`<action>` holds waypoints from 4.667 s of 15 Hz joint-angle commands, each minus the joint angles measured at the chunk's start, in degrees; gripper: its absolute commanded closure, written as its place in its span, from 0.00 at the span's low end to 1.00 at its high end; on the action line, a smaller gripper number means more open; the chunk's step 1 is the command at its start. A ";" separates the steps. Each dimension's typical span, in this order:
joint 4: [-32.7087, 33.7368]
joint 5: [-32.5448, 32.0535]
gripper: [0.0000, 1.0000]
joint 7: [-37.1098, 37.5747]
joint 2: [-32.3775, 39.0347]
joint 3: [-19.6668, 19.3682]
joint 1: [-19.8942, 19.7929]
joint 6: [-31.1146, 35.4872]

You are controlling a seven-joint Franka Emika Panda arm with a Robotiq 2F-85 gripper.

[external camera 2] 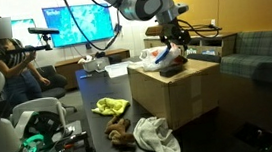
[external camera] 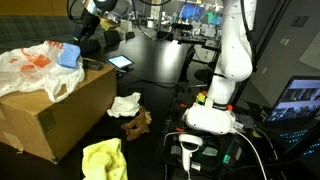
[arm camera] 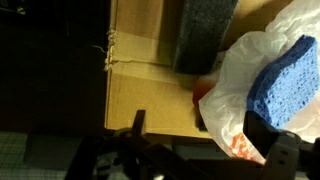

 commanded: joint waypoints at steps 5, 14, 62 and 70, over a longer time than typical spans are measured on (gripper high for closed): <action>9.26 5.99 0.00 -9.46 5.90 4.51 -3.64 -10.22; 11.17 8.35 0.00 -14.20 5.92 4.52 -5.99 -15.41; -10.33 31.70 0.96 -23.81 -9.24 0.20 -12.03 1.50; -23.59 47.69 0.96 -19.36 -13.54 -4.90 -13.54 8.07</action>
